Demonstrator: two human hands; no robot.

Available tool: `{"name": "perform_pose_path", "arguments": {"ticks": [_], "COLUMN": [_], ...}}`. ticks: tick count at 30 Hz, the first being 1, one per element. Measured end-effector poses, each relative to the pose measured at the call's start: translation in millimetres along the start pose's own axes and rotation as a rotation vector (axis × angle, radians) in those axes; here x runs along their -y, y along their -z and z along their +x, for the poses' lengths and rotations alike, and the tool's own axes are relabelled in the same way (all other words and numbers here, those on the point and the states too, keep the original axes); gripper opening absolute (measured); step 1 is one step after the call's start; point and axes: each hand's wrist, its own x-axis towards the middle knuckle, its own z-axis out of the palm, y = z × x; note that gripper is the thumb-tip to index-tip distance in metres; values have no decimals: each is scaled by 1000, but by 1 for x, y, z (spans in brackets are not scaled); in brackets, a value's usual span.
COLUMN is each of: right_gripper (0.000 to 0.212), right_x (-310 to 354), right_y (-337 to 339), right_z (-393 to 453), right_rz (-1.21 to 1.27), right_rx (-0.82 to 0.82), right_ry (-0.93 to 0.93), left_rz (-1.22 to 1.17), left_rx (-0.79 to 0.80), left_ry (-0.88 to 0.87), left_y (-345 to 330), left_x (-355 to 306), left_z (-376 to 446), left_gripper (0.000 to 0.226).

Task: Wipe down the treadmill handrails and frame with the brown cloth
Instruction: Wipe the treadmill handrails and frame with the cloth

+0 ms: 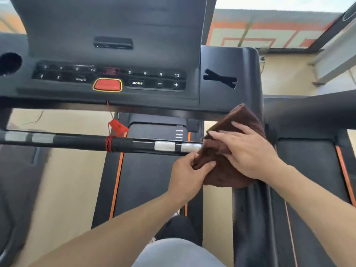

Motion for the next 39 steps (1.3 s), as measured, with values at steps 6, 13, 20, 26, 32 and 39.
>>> {"name": "perform_pose_path", "arguments": {"ticks": [6, 13, 20, 26, 32, 39], "right_gripper": [61, 69, 55, 68, 74, 50], "right_x": [48, 92, 207, 206, 170, 92], "right_y": [-15, -16, -36, -34, -24, -10], "right_z": [43, 74, 189, 195, 161, 81], "right_rz": [55, 26, 67, 270, 47, -93], "right_rx": [170, 143, 198, 259, 427, 474], "right_ry": [-130, -207, 93, -59, -158, -342], "left_rz": [-69, -130, -88, 98, 213, 266], "left_rx": [-151, -191, -575, -343, -125, -363], "left_ry": [136, 98, 158, 173, 201, -56], "left_y": [55, 102, 209, 226, 209, 204], "left_x": [22, 23, 50, 41, 40, 8], "left_z": [-1, -5, -8, -11, -14, -14], "left_gripper": [23, 17, 20, 31, 39, 21]}}
